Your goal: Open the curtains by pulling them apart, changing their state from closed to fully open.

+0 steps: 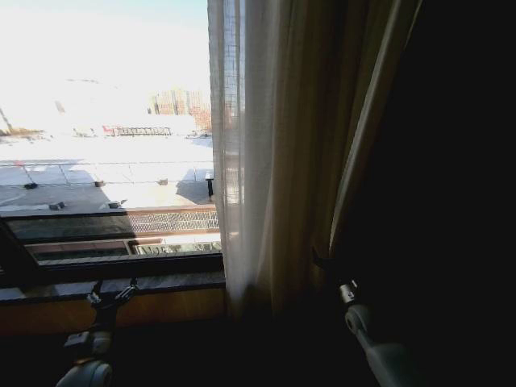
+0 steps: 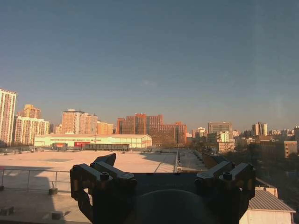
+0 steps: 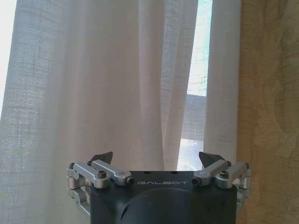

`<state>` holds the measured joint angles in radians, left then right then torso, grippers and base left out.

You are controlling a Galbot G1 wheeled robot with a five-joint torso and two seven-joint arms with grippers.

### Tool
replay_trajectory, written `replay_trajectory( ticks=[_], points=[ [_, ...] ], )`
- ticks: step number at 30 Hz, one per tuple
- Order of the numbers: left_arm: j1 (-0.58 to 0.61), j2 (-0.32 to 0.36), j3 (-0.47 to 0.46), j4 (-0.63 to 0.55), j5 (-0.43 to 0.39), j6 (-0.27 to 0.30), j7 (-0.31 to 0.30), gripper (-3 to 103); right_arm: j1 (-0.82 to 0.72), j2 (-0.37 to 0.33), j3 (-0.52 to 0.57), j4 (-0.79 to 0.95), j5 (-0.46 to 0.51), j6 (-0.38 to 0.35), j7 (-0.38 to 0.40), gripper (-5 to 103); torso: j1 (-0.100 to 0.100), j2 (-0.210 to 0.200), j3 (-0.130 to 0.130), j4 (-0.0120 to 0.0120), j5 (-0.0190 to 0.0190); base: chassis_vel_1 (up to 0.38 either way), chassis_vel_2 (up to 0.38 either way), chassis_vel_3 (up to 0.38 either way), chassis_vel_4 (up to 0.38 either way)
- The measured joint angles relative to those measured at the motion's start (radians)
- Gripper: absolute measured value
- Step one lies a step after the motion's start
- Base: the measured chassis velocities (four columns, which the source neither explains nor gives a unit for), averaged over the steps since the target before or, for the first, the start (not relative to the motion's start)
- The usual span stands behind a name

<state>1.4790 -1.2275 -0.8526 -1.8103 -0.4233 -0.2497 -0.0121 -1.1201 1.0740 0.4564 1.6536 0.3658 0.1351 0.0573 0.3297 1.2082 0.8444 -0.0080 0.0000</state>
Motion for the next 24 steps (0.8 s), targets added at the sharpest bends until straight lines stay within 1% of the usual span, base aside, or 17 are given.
replay_trajectory(
  ticks=[24],
  points=[
    [0.0,0.0,0.0,0.0,0.0,0.0,0.0,100,0.001,0.0,-0.001,0.001,0.001,-0.003,0.0,100,0.0,0.0,0.0,0.0,0.0001,0.006,0.003,-0.006,-0.003]
  ],
)
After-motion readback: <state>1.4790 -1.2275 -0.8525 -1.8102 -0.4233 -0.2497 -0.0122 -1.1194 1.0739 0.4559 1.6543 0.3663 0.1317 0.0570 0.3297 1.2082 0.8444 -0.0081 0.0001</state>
